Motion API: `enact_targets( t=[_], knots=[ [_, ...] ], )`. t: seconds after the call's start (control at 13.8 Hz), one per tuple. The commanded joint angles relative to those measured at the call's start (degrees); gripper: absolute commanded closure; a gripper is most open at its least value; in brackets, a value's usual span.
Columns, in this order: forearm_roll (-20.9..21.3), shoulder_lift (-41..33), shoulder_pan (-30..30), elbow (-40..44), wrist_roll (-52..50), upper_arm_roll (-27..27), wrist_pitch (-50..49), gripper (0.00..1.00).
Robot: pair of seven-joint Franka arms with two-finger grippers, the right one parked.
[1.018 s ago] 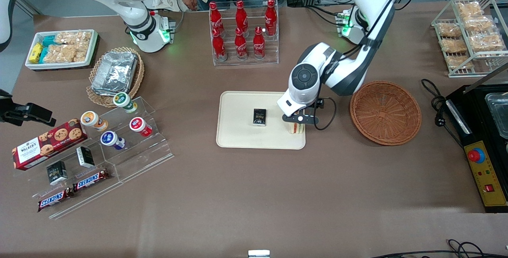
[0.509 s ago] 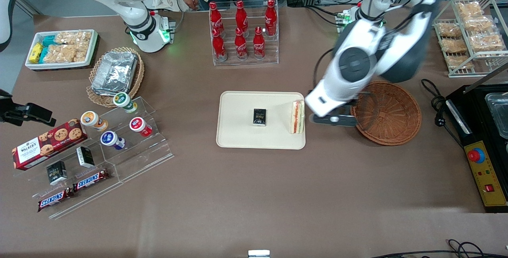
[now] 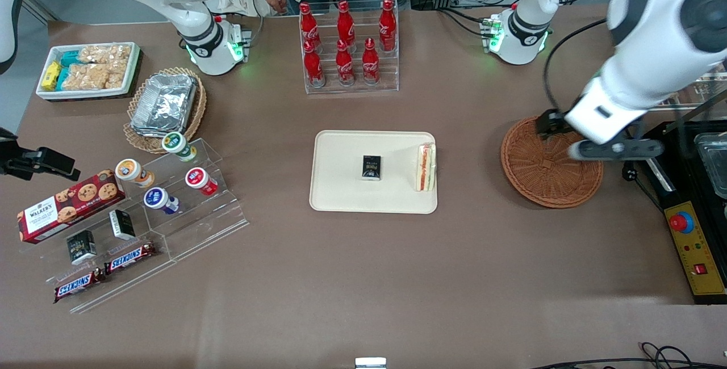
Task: Place sandwich from basket to tray
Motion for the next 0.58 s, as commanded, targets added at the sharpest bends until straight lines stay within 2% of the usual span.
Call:
enact_targets(
  t=[0.0,0.22,0.51],
  knots=[
    [-0.8,-4.0,-1.5,-1.6,1.3,3.5,-1.1,0.0],
    [-3.4,-8.7,-1.5,-3.8,5.0,7.2,-1.6,0.0],
    [-4.0,-8.2,-1.6,-2.0,6.1,8.0,-3.4,0.0]
  ],
)
